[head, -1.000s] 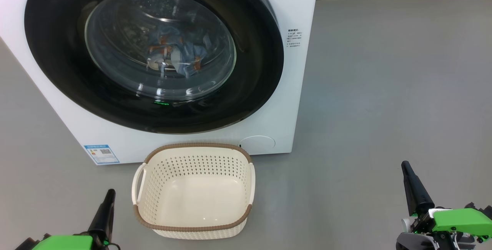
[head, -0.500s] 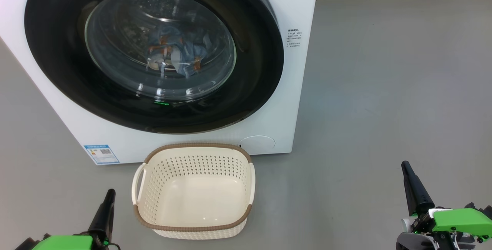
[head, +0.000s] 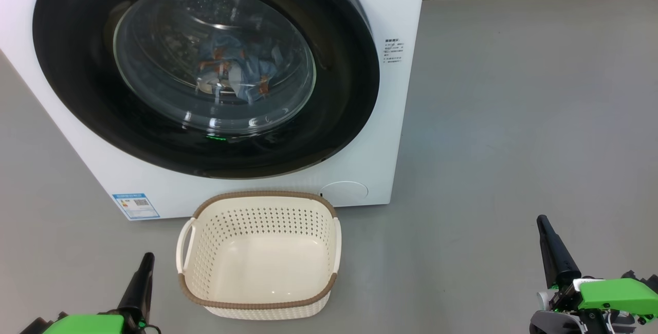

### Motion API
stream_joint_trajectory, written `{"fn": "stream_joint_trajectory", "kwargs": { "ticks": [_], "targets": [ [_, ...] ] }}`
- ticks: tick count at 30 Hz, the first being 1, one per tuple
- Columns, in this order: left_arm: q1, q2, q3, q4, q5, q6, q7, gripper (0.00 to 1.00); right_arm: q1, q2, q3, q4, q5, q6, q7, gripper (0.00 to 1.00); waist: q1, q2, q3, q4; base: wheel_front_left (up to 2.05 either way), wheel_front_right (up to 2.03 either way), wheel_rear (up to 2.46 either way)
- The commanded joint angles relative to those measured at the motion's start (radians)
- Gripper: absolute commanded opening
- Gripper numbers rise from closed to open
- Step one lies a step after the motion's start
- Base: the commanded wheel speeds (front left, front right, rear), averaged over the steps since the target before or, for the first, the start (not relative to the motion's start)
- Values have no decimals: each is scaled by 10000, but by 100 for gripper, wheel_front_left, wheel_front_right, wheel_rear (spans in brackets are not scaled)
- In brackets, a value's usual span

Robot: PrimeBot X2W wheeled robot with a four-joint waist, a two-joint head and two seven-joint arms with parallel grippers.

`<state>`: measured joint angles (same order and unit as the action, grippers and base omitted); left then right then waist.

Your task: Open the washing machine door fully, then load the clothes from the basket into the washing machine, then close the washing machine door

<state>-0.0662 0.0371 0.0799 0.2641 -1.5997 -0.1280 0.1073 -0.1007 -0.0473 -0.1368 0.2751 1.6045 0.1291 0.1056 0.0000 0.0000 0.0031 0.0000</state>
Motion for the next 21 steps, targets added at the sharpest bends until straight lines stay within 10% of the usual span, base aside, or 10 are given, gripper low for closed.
{"fn": "stream_joint_trajectory", "kwargs": {
  "ticks": [1,21],
  "targets": [
    [-418,131,342,-192,-87,-27,62,0,-72,-29,231,-303,43,16,76,0,0,0,0,0,0,0,0],
    [-418,131,341,-192,-88,-27,61,0,-72,-29,232,-303,43,16,75,0,0,0,0,0,0,0,0]
  ]
}}
